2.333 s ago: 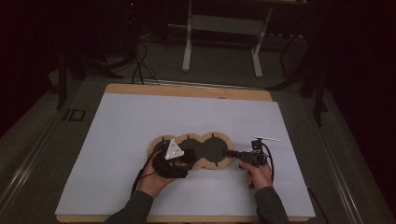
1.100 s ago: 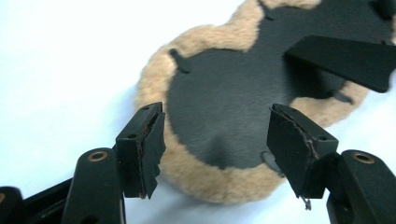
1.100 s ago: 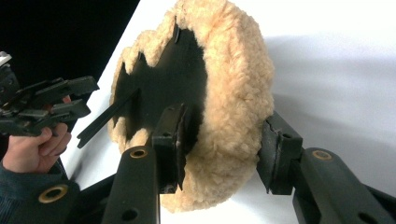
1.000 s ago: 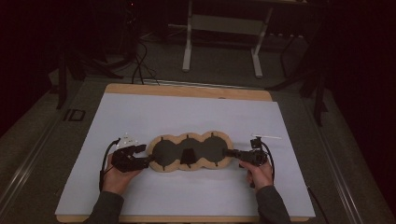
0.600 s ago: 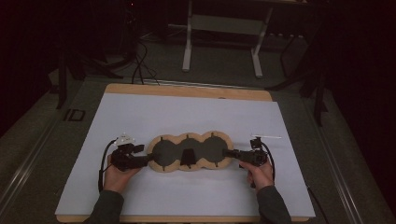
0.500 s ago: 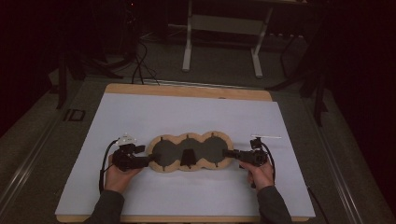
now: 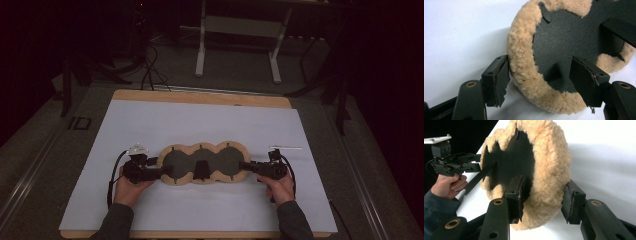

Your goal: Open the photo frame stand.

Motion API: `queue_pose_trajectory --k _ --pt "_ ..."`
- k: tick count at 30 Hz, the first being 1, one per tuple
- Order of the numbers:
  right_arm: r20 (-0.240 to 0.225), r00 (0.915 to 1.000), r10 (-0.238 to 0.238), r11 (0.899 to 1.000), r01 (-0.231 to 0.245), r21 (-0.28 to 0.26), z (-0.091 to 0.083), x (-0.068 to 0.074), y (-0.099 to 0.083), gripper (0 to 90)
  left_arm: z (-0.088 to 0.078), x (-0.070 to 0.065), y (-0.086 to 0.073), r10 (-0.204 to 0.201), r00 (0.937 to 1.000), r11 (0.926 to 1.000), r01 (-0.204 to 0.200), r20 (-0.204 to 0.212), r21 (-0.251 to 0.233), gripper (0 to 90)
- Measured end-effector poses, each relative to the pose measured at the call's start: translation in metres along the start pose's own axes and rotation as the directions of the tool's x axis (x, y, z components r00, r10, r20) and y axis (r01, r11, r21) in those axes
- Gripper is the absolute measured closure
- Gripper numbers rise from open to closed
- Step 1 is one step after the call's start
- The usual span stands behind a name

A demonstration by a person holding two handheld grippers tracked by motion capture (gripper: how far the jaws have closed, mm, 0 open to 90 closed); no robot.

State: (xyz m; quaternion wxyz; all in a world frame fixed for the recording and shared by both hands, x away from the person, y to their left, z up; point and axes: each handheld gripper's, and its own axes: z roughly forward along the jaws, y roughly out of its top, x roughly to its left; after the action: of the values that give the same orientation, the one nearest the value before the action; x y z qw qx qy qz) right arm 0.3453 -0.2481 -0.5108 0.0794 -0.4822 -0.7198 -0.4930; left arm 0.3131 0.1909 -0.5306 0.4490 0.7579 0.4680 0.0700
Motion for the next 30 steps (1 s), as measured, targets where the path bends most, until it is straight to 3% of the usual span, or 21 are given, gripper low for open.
queue_pose_trajectory --k 6,12,19,30 --pt "0.001 0.9993 -0.036 0.999 0.036 -0.005 -0.001 0.002 0.0 57.0 0.002 0.0 0.0 0.0 1.0 1.0 0.0 -0.007 0.008 31.6" --pt "0.003 0.9973 -0.073 0.997 0.073 -0.007 -0.003 0.003 -0.002 57.2 0.004 0.001 0.0 -0.014 0.9995 0.9999 0.014 0.027 0.008 32.1" --pt "0.008 0.9966 -0.082 0.997 0.082 -0.001 -0.002 0.002 -0.005 57.1 0.003 0.001 0.0 -0.02 0.998 0.9997 0.019 0.06 0.014 36.1" --pt "0.052 0.9921 -0.114 0.993 0.113 0.015 -0.002 0.003 -0.012 57.0 -0.006 -0.007 -0.002 -0.006 0.9993 0.9996 0.007 0.037 -0.027 45.0"
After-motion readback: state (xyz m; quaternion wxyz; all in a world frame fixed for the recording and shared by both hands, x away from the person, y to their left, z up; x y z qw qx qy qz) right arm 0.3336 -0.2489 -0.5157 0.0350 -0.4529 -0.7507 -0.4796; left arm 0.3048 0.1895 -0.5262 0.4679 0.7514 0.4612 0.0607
